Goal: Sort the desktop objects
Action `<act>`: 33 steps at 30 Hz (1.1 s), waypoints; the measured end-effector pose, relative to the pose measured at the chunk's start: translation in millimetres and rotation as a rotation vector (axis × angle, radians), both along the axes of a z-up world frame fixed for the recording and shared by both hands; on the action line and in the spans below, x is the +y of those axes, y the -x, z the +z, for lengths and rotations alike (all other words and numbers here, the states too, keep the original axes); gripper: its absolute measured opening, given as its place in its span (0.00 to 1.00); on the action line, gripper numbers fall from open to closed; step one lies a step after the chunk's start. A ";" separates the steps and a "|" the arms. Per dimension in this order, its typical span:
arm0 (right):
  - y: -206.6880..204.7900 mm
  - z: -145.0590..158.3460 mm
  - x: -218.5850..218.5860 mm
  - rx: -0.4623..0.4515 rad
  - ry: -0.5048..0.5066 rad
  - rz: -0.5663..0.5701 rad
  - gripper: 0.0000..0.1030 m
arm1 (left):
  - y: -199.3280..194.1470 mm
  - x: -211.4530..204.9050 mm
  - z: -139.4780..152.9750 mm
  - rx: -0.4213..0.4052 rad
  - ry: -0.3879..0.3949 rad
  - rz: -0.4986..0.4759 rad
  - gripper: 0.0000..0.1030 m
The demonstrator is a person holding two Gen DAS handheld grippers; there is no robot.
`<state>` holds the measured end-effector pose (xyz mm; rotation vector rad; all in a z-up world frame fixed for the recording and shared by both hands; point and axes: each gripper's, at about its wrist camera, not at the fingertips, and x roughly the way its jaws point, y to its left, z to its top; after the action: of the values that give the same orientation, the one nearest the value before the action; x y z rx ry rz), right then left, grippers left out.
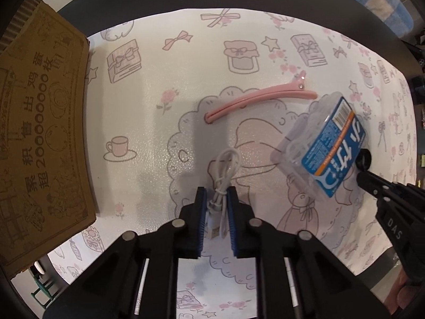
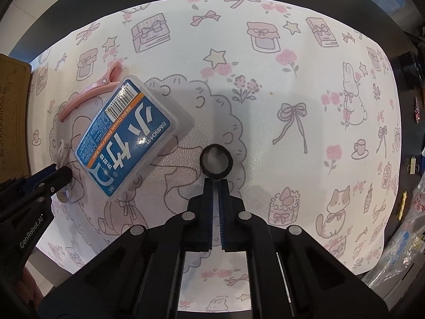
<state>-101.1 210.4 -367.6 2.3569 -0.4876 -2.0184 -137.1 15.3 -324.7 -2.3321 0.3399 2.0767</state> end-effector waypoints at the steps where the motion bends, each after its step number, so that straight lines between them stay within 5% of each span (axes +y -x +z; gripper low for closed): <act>1: -0.2 0.5 1.0 0.000 -0.001 0.000 0.03 | 1.6 -1.9 0.8 0.000 -0.002 0.001 0.13; 29: 11.1 53.6 23.3 0.106 -0.048 -0.004 0.03 | -56.0 32.8 45.5 0.052 -0.008 -0.008 0.13; 32: 16.7 45.9 17.4 0.097 -0.074 0.037 0.21 | -58.7 32.2 41.9 0.042 -0.004 -0.007 0.13; 33: 16.7 42.8 13.1 0.098 -0.076 0.043 0.36 | -59.4 32.1 40.8 0.039 -0.003 -0.006 0.13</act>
<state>-117.7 223.4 -324.8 2.2735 -0.3610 -2.1581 -77.7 47.4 -283.8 -2.2884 0.3441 2.1209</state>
